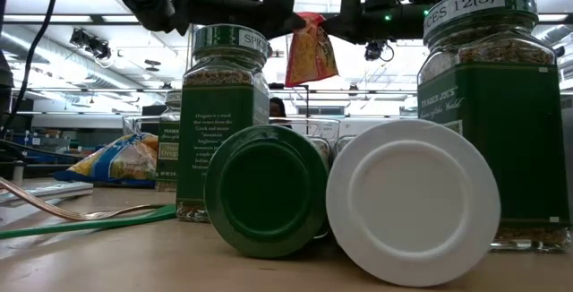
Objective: Pick & Place Food Item
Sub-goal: Put the orange noodle pack into the left transparent bin
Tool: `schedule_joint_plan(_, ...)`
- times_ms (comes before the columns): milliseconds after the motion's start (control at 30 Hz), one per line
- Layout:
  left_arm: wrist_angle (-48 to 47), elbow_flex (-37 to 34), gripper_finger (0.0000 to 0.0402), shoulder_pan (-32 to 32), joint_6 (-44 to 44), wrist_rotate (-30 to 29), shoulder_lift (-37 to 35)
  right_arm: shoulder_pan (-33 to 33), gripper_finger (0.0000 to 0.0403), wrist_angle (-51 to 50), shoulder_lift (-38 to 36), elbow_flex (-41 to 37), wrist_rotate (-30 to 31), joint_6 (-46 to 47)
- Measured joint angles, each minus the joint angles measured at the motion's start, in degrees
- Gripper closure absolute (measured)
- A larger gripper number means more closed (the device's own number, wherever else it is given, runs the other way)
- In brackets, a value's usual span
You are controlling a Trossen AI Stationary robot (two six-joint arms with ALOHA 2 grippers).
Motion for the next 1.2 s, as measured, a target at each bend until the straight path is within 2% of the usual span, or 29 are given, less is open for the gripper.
schedule_joint_plan(133,0.0,0.0,0.0387,-0.4,3.5,-1.2,0.0,0.0,0.0403,-0.3,0.0,0.0,0.0,0.0)
schedule_joint_plan(467,-1.1,0.0,0.0398,-0.4,5.3,-1.3,0.0,0.0,0.0392,-0.5,0.0,0.0,-0.9,-0.9)
schedule_joint_plan(667,-2.3,0.0,0.0399,-0.5,5.6,-1.9,0.0,0.0,0.0336,-0.7,0.0,0.0,-1.3,-1.1)
schedule_joint_plan(1000,-7.1,0.0,0.04,-1.1,7.9,-4.6,-3.1,0.7,0.0197,-3.4,-3.1,0.0,-2.7,-1.1)
schedule_joint_plan(1200,-14.5,0.0,0.04,-1.1,8.1,-7.5,-7.5,2.7,0.0173,-13.5,-8.4,0.0,-3.8,-1.4)
